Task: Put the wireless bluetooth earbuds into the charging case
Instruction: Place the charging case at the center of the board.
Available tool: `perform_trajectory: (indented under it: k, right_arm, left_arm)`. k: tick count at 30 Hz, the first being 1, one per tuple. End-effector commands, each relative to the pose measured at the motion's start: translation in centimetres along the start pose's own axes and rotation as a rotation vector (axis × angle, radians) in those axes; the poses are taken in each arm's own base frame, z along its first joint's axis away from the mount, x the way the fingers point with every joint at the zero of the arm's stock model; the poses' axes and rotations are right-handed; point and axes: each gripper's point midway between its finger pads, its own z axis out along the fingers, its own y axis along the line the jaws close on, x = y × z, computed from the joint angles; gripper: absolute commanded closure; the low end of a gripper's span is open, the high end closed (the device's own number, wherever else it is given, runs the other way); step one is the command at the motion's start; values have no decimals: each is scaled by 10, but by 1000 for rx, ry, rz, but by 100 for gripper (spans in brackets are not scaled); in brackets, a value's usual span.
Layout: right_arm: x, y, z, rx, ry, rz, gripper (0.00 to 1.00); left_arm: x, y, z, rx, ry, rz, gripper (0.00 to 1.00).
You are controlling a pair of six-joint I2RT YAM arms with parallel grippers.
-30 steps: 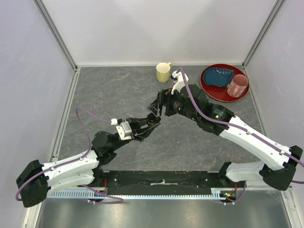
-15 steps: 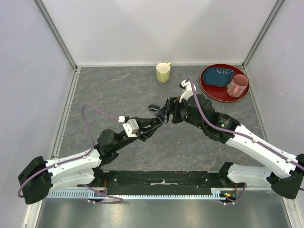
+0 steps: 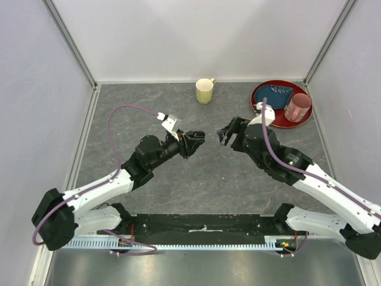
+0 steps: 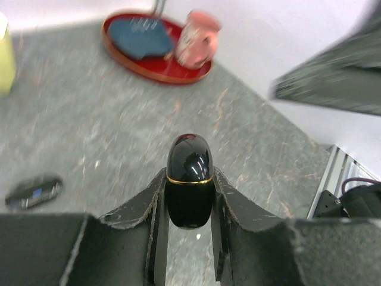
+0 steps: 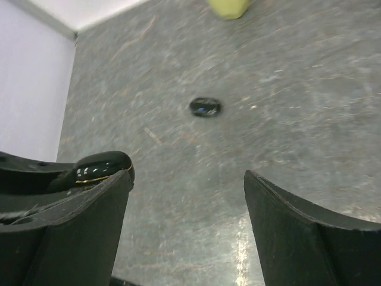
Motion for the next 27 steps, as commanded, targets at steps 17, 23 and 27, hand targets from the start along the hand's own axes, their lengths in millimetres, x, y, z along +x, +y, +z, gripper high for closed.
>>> perform_trajectory:
  k: [17, 23, 27]
  right_arm:
    - [9, -47, 1, 129, 3, 82, 16]
    - [12, -49, 3, 132, 9, 80, 15]
    - [11, -50, 5, 139, 6, 81, 16]
  left_arm:
    - [163, 52, 38, -131, 525, -704, 87]
    - [188, 64, 39, -211, 576, -746, 84]
    - [205, 71, 36, -263, 628, -748, 80]
